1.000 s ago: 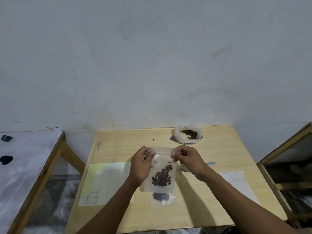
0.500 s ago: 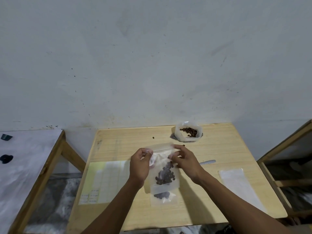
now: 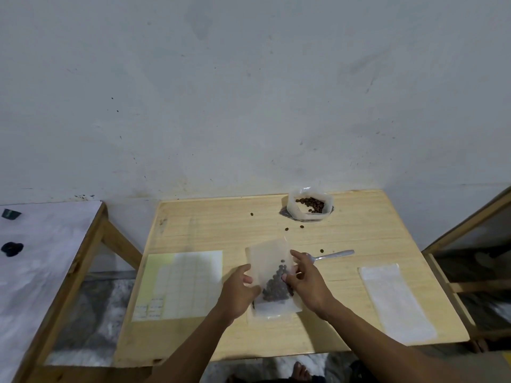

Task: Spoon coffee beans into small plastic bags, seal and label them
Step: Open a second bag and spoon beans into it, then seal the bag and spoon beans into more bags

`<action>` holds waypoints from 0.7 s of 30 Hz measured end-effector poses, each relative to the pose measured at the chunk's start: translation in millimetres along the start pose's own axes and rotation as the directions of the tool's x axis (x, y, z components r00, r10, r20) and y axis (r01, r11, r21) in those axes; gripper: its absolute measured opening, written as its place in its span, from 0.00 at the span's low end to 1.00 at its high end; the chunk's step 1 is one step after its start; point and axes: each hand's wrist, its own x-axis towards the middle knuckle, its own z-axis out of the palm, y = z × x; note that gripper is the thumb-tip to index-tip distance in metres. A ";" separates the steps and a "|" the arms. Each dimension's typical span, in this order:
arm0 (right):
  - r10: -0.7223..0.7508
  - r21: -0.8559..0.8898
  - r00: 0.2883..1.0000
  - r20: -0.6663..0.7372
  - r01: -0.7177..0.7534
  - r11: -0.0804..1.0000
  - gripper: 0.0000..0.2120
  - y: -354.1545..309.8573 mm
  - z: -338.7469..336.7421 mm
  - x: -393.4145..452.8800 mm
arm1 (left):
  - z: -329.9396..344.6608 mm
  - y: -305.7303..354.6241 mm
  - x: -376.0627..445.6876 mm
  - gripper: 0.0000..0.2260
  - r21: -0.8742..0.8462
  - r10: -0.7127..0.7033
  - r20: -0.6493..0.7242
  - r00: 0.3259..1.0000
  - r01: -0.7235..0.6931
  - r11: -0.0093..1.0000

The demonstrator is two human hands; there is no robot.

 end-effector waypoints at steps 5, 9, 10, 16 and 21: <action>-0.043 -0.129 0.994 0.097 0.055 0.990 0.26 2.7 5.9 -3.9 | 3.8 -8.8 -0.8 0.33 0.157 0.041 -0.059 0.997 -0.031 0.987; -0.040 -0.318 0.987 0.155 0.089 0.944 0.22 4.5 15.9 1.5 | 6.7 -17.1 -1.2 0.35 0.212 0.052 -0.058 0.997 -0.039 0.977; -0.032 -0.355 0.989 0.143 0.082 0.931 0.22 6.5 17.9 2.5 | 7.3 -18.7 -1.0 0.35 0.222 0.053 -0.060 0.997 -0.038 0.974; -0.023 -0.420 0.993 0.114 0.069 0.905 0.19 21.5 25.2 4.5 | 8.7 -16.6 -1.4 0.33 0.263 0.055 -0.091 0.994 -0.029 0.964; -0.083 -0.363 0.997 0.006 0.080 0.929 0.21 23.2 3.5 0.4 | 11.0 -0.9 -1.0 0.27 0.302 0.172 -0.182 0.968 -0.112 0.947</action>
